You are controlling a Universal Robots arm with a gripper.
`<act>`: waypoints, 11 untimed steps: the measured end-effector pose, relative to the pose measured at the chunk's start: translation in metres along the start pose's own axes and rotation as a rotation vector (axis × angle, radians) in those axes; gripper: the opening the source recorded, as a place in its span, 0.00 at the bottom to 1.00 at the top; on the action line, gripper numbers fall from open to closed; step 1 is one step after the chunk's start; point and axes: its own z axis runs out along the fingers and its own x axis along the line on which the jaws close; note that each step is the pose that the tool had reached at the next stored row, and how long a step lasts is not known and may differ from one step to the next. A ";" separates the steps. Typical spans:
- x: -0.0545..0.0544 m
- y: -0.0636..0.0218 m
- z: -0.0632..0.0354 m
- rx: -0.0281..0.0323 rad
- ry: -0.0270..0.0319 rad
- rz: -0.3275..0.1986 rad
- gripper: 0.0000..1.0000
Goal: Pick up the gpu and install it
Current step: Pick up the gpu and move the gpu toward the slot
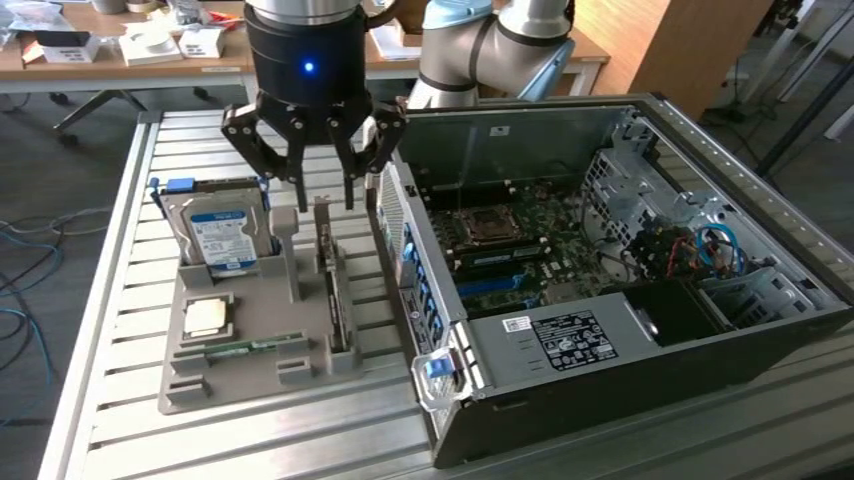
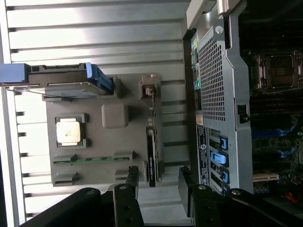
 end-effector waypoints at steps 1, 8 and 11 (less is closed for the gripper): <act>0.000 -0.0001 0.0018 0.0000 0.0000 0.000 0.47; 0.000 -0.0006 0.0145 -0.0001 -0.0001 0.000 0.47; 0.000 -0.0009 0.0199 -0.0001 0.0000 0.000 0.47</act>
